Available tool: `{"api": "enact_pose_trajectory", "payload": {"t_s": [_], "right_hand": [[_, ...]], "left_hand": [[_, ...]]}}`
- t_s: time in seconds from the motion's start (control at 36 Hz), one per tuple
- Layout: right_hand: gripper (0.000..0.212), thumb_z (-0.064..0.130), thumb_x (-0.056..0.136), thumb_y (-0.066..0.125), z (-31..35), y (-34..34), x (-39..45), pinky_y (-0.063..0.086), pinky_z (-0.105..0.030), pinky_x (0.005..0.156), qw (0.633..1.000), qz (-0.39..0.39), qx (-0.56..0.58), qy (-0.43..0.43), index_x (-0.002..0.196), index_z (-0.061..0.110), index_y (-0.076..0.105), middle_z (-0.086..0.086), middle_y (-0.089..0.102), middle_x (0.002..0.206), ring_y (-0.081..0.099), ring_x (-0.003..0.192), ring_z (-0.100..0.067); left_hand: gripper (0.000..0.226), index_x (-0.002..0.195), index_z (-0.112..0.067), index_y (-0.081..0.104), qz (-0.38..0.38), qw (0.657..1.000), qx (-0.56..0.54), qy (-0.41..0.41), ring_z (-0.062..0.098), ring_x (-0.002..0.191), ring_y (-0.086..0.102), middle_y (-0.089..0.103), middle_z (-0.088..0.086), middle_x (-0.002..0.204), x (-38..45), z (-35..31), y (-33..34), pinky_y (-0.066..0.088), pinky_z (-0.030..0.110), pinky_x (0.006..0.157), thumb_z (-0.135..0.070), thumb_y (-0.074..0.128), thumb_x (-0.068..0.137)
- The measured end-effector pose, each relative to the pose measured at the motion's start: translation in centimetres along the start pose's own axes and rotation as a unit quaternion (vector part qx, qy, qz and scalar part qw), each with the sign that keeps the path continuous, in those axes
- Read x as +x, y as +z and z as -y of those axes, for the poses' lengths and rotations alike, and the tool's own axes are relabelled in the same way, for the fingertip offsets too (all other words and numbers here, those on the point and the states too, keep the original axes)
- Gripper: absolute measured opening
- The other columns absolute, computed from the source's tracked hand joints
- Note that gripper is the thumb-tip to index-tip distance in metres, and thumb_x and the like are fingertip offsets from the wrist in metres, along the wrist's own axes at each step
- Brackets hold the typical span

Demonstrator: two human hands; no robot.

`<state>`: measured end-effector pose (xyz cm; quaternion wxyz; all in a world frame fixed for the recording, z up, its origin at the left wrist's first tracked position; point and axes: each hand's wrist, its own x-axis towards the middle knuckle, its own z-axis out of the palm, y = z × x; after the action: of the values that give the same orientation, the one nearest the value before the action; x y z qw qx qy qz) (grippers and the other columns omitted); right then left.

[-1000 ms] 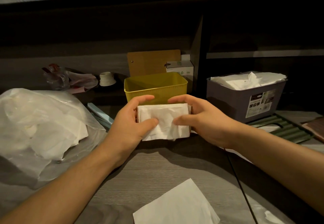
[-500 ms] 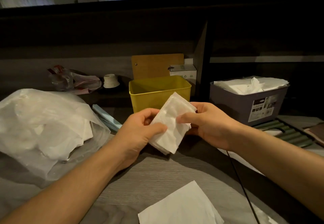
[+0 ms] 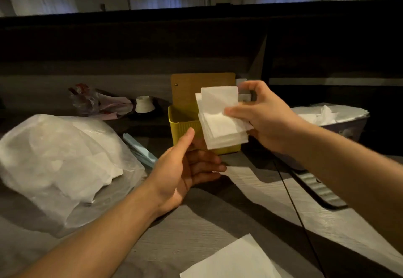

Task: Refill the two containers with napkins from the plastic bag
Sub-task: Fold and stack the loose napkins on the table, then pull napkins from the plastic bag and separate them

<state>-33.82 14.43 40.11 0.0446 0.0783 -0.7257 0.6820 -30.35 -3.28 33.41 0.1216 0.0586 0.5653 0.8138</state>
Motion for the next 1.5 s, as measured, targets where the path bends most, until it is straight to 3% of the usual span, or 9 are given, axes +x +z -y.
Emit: {"api": "enact_pose_trajectory", "payload": {"t_s": [0.08, 0.22, 0.36, 0.44, 0.67, 0.97, 1.17, 1.33, 1.5], "right_hand": [[0.077, 0.004, 0.084, 0.077, 2.1, 1.1, 3.2, 0.059, -0.03, 0.059, 0.999, 0.018, -0.042, 0.001, 0.146, 0.026, 0.037, -0.008, 0.064, 0.112, 0.074, 0.076, -0.017], [0.079, 0.001, 0.086, 0.074, 3.6, 4.0, 8.0, 0.06, -0.043, 0.088, 0.988, 0.024, -0.144, 0.049, 0.151, 0.025, 0.036, -0.009, 0.056, 0.127, 0.062, 0.109, -0.028], [0.015, 0.003, 0.094, 0.065, 2.7, 5.9, 9.9, 0.055, -0.024, 0.081, 0.946, 0.058, -0.264, 0.179, 0.107, 0.008, 0.062, -0.011, 0.064, 0.112, 0.063, 0.095, -0.017], [0.007, 0.006, 0.096, 0.062, 2.0, 6.7, 10.7, 0.051, -0.023, 0.086, 0.925, 0.082, -0.288, 0.236, 0.102, 0.006, 0.062, -0.009, 0.063, 0.109, 0.062, 0.095, -0.017], [0.003, 0.006, 0.098, 0.058, 0.8, 8.1, 11.6, 0.049, -0.024, 0.087, 0.886, 0.118, -0.397, 0.21, 0.096, 0.005, 0.06, -0.008, 0.058, 0.093, 0.056, 0.084, -0.014], [0.029, 0.017, 0.097, 0.062, 0.4, 8.0, 12.4, 0.054, -0.038, 0.094, 0.828, 0.211, -0.465, 0.232, 0.126, 0.014, 0.063, -0.011, 0.065, 0.12, 0.063, 0.109, -0.026], [0.031, 0.025, 0.102, 0.053, 2.4, 8.1, 11.4, 0.056, -0.036, 0.088, 0.72, 0.246, -0.632, 0.146, 0.131, 0.016, 0.058, -0.01, 0.062, 0.124, 0.064, 0.102, -0.022], [0.014, 0.015, 0.095, 0.062, 3.9, 5.7, 7.0, 0.052, -0.02, 0.056, 0.763, 0.095, -0.626, -0.126, 0.105, 0.016, 0.071, -0.003, 0.07, 0.094, 0.068, 0.078, -0.014], [0.012, 0.035, 0.094, 0.065, 1.7, 1.7, -3.6, 0.046, -0.003, 0.074, 0.772, 0.336, -0.524, -0.131, 0.105, 0.034, 0.067, 0.017, 0.065, 0.093, 0.06, 0.087, 0.008]], "left_hand": [[0.061, 0.109, -0.005, 0.067, 0.008, 0.999, -0.037, -0.017, 0.036, 0.09, 0.074, 0.072, 0.02, 0.089, 0.3, -0.1, -0.4, 0.063, 0.038, 0.074, -0.058, 0.043, 0.088], [0.058, 0.097, -0.004, 0.065, 0.036, 0.999, -0.026, -0.02, 0.033, 0.086, 0.074, 0.072, 0.02, 0.09, 0.3, -0.1, -0.7, 0.061, 0.036, 0.073, -0.056, 0.04, 0.095], [0.049, 0.091, -0.005, 0.064, 0.046, 0.999, -0.002, -0.016, 0.032, 0.086, 0.073, 0.071, 0.021, 0.091, 0.2, -0.1, -0.7, 0.059, 0.038, 0.078, -0.051, 0.047, 0.09], [0.045, 0.089, -0.004, 0.064, 0.045, 0.999, 0.009, -0.01, 0.031, 0.083, 0.073, 0.071, 0.022, 0.091, 0.2, -0.1, -0.7, 0.059, 0.037, 0.077, -0.048, 0.053, 0.086], [0.034, 0.097, 0.003, 0.063, 0.052, 0.998, 0.034, -0.008, 0.026, 0.08, 0.072, 0.072, 0.021, 0.091, 0.1, -0.3, -0.7, 0.06, 0.032, 0.073, -0.029, 0.05, 0.097], [0.029, 0.103, 0.001, 0.063, 0.055, 0.998, 0.037, -0.007, 0.025, 0.082, 0.072, 0.072, 0.02, 0.093, 0.1, -0.4, -0.9, 0.059, 0.033, 0.076, -0.022, 0.046, 0.103], [0.025, 0.101, 0.001, 0.065, 0.053, 0.998, 0.03, 0.0, 0.028, 0.084, 0.073, 0.073, 0.021, 0.093, 0.3, -0.3, -1.4, 0.061, 0.033, 0.076, -0.006, 0.041, 0.104], [0.017, 0.093, -0.002, 0.069, 0.058, 0.998, 0.004, 0.003, 0.027, 0.08, 0.073, 0.073, 0.019, 0.09, 0.6, 0.1, -1.5, 0.062, 0.032, 0.072, -0.001, 0.052, 0.096], [0.02, 0.102, -0.003, 0.066, 0.045, 0.997, 0.056, 0.008, 0.019, 0.079, 0.072, 0.073, 0.012, 0.087, 0.6, 0.1, -1.3, 0.059, 0.027, 0.068, -0.003, 0.046, 0.102]]}}
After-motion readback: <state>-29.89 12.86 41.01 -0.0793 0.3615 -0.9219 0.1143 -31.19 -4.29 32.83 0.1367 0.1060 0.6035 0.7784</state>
